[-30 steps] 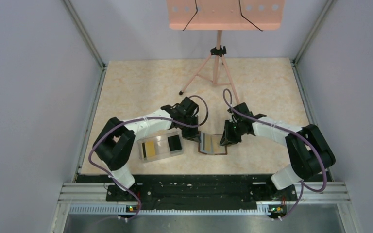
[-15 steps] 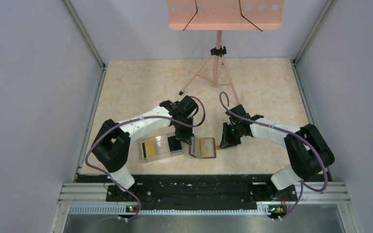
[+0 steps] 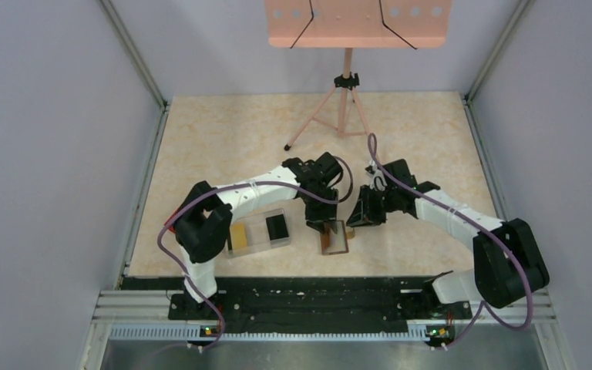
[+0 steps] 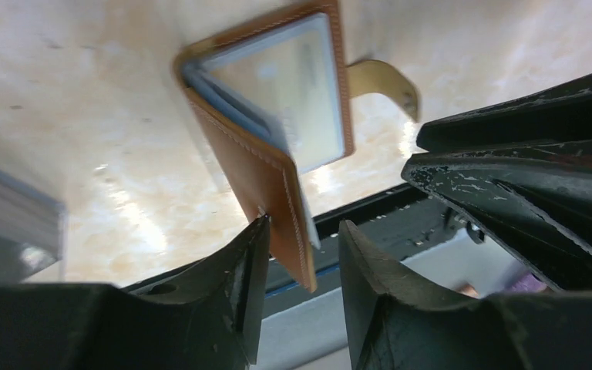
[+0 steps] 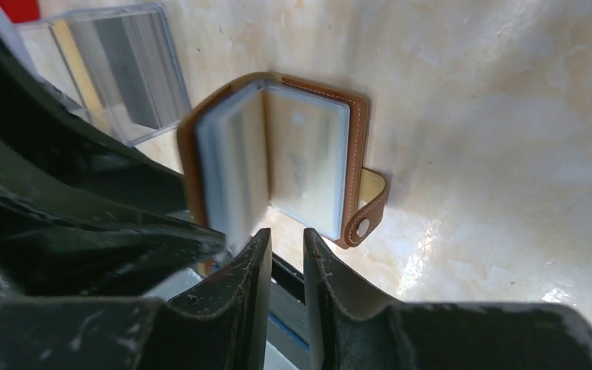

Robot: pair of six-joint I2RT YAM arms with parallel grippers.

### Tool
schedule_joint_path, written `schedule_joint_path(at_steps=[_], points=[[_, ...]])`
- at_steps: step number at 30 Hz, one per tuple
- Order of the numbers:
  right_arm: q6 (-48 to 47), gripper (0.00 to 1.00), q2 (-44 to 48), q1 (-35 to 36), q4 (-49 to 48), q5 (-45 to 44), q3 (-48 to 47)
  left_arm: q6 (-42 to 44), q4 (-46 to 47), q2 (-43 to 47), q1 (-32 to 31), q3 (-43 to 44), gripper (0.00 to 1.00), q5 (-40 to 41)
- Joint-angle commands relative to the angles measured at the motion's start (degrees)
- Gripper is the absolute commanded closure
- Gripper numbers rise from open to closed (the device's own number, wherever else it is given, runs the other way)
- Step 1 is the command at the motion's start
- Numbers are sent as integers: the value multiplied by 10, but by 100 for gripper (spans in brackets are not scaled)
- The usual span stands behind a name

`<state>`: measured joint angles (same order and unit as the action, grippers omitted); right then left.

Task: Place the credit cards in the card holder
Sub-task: Close the card holder at the center of the board.

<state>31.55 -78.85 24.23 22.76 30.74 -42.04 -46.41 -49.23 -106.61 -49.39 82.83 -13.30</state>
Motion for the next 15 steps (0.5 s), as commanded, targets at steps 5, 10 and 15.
schedule_joint_path(at_steps=[5, 10, 15], points=[[-22, 76, 42, -49, 63, 41, -31, -61, 126, -26, -7, -9, 52, -87], [-30, 67, 19, -66, 63, 28, -29, -75, 149, -41, -7, -12, 47, -96], [-36, 59, -10, -70, 64, 16, -52, -82, 167, -62, -8, -32, 47, -118]])
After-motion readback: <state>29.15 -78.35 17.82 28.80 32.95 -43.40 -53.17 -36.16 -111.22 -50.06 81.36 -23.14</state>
